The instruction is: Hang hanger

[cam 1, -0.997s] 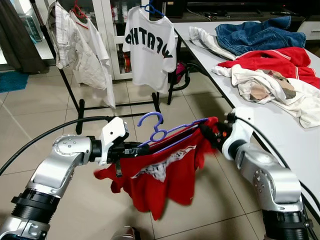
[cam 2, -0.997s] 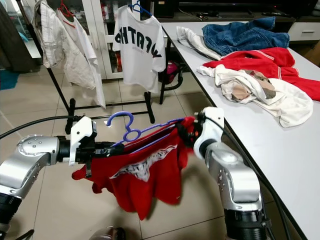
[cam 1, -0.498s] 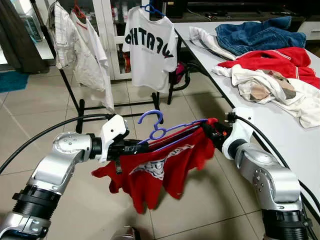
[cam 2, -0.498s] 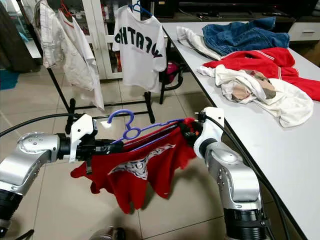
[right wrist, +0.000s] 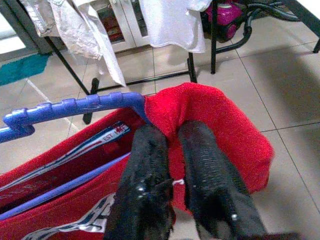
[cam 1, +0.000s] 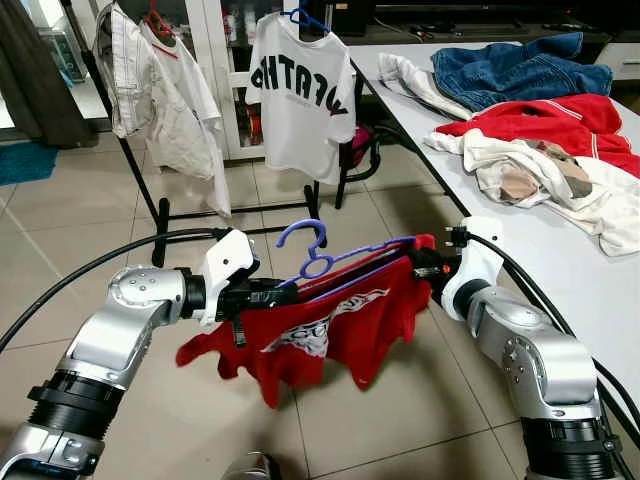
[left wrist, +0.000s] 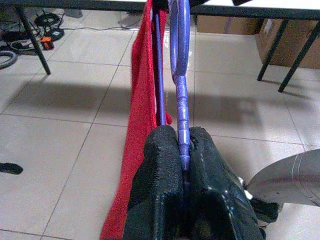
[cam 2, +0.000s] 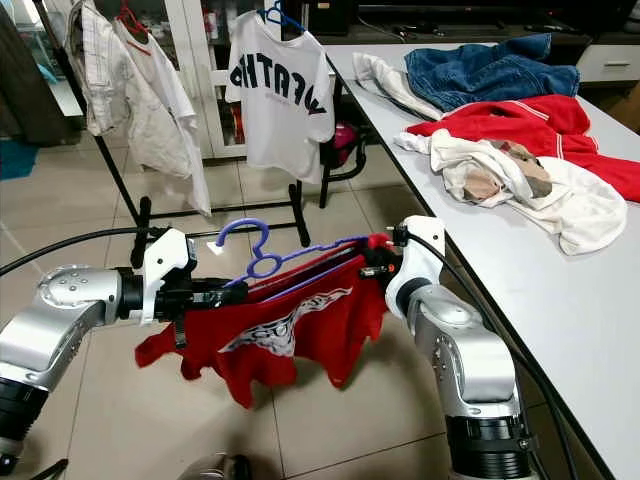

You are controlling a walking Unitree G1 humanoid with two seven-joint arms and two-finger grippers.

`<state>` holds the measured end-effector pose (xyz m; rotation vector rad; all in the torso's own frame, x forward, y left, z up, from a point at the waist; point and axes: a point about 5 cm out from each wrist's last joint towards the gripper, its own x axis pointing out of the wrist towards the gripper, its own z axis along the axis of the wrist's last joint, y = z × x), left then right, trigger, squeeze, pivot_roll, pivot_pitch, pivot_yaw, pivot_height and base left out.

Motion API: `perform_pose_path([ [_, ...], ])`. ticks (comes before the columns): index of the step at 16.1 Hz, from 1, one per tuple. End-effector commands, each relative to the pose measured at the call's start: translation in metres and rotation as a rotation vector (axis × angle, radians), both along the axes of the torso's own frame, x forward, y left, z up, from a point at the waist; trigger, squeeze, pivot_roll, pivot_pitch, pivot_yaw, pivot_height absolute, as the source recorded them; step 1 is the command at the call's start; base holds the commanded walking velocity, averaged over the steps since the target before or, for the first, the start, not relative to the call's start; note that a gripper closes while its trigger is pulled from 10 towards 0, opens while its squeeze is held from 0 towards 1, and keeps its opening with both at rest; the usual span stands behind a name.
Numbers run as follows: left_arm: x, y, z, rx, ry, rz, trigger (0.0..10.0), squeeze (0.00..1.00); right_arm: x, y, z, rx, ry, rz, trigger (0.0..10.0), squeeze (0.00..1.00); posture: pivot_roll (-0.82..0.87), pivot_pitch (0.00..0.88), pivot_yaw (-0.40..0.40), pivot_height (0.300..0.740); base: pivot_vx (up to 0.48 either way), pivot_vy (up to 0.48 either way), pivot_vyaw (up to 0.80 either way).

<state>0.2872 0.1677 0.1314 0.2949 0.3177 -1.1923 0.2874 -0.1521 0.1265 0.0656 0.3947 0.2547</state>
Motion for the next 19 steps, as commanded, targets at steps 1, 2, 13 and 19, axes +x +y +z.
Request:
perform_pose_path([
  [1,0.003,-0.002,0.005,0.01,-0.032,-0.011,0.0,0.0,0.002,-0.003,0.005,-0.013,-0.018,-0.007,0.0,0.0,-0.01,0.0,0.002,0.74,0.0,0.0,0.0],
  [2,0.003,-0.001,0.005,0.012,-0.031,-0.009,0.0,0.0,0.002,-0.003,0.005,-0.013,-0.021,-0.005,0.0,0.0,-0.01,0.0,0.001,0.74,0.0,0.0,0.0],
  [13,0.01,0.004,-0.009,0.15,-0.03,0.066,0.0,0.0,0.004,-0.011,0.013,-0.001,-0.068,-0.031,0.0,0.0,-0.02,0.0,0.004,0.74,0.0,0.0,0.0],
  [19,0.014,0.0,-0.012,0.165,-0.04,0.074,0.0,0.0,0.002,-0.003,0.015,0.009,-0.071,0.016,0.0,0.0,-0.02,0.0,0.007,0.74,0.0,0.0,0.0],
])
